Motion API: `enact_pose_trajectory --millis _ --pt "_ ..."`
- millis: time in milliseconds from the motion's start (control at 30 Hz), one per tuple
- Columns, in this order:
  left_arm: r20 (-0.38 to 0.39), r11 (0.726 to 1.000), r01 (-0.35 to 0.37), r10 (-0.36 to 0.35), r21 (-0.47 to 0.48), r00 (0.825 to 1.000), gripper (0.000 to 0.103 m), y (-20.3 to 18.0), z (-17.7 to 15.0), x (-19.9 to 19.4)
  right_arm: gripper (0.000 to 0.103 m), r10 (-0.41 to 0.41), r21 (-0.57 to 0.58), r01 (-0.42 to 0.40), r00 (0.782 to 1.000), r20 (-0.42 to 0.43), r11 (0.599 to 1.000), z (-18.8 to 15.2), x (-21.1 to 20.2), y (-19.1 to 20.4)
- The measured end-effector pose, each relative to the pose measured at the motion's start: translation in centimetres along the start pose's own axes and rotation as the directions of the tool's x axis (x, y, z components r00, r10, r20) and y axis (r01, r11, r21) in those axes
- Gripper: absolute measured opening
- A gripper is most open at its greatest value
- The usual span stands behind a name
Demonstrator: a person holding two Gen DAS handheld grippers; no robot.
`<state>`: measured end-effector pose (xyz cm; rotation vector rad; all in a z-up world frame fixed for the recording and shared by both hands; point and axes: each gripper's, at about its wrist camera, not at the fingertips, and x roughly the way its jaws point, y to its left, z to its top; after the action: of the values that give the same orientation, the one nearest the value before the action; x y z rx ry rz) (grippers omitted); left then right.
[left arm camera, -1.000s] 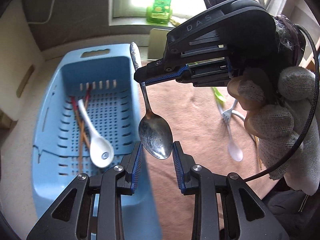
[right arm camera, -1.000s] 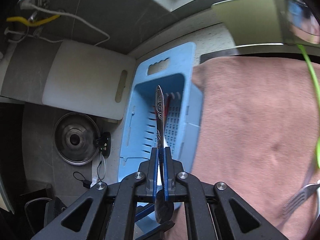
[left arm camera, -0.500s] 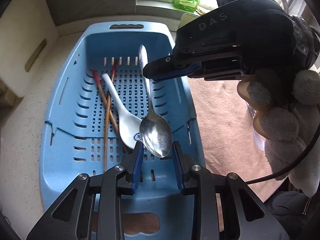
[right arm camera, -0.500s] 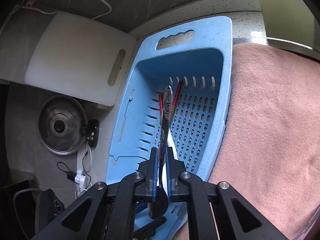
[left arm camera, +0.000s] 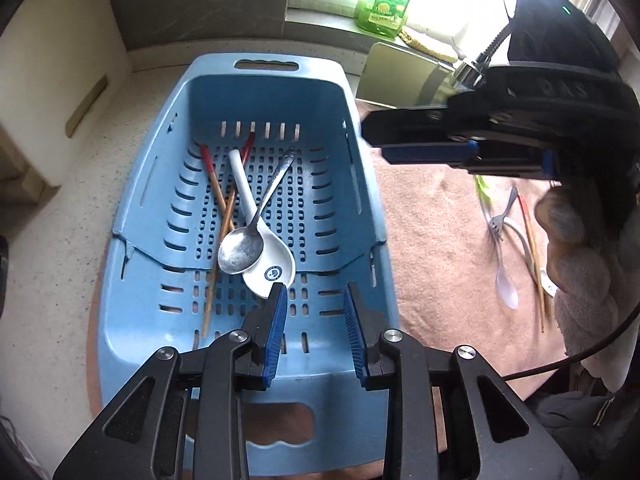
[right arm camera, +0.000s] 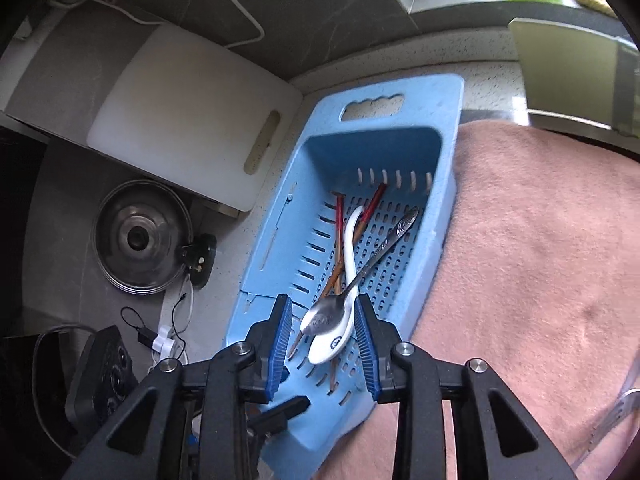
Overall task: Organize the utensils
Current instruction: 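Move the left gripper back over the utensils on the towel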
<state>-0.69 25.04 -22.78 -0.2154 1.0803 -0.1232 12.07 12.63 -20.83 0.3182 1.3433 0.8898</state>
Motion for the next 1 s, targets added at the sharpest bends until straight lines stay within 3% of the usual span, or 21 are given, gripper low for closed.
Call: enact_pose_trajectory --millis 167,300,400,567,700,833,1000 --pt "0.022 0.999 0.042 -0.041 -0.018 0.999 0.028 -1.0 0.3 -0.6 0.03 -0.011 -0.021 0.012 0.998 0.055 1.0 -1.2 -4.1 -1.3" --pt "0.021 0.997 0.077 -0.078 0.026 0.997 0.03 -3.3 0.7 -0.4 0.031 -0.025 -0.019 0.028 0.993 0.113 0.999 -2.0 -7.9 -3.1" --pt "0.011 0.992 0.092 -0.093 0.084 0.996 0.03 -5.7 1.1 0.1 0.049 -0.045 -0.009 0.047 0.987 0.151 0.999 -2.7 -10.8 -4.8" --pt "-0.025 0.976 0.127 -0.124 0.178 0.992 0.03 -10.0 1.8 0.8 0.065 -0.064 0.068 0.052 0.98 0.188 0.996 -4.1 -15.4 -9.0" --pt "-0.051 0.959 0.154 -0.146 0.24 0.988 0.03 -13.0 2.5 1.7 0.069 -0.149 0.115 0.125 0.963 0.223 0.985 -5.0 -18.2 -11.7" --pt "-0.096 0.939 0.155 -0.132 0.308 0.987 0.03 -15.8 3.1 3.0 0.069 -0.249 0.188 0.212 0.948 0.2 0.959 -5.6 -19.7 -14.3" --pt "-0.112 0.91 0.137 -0.101 0.392 0.989 0.03 -18.7 3.4 4.1 0.069 -0.378 0.202 0.34 0.904 0.197 0.918 -6.6 -21.1 -15.6"
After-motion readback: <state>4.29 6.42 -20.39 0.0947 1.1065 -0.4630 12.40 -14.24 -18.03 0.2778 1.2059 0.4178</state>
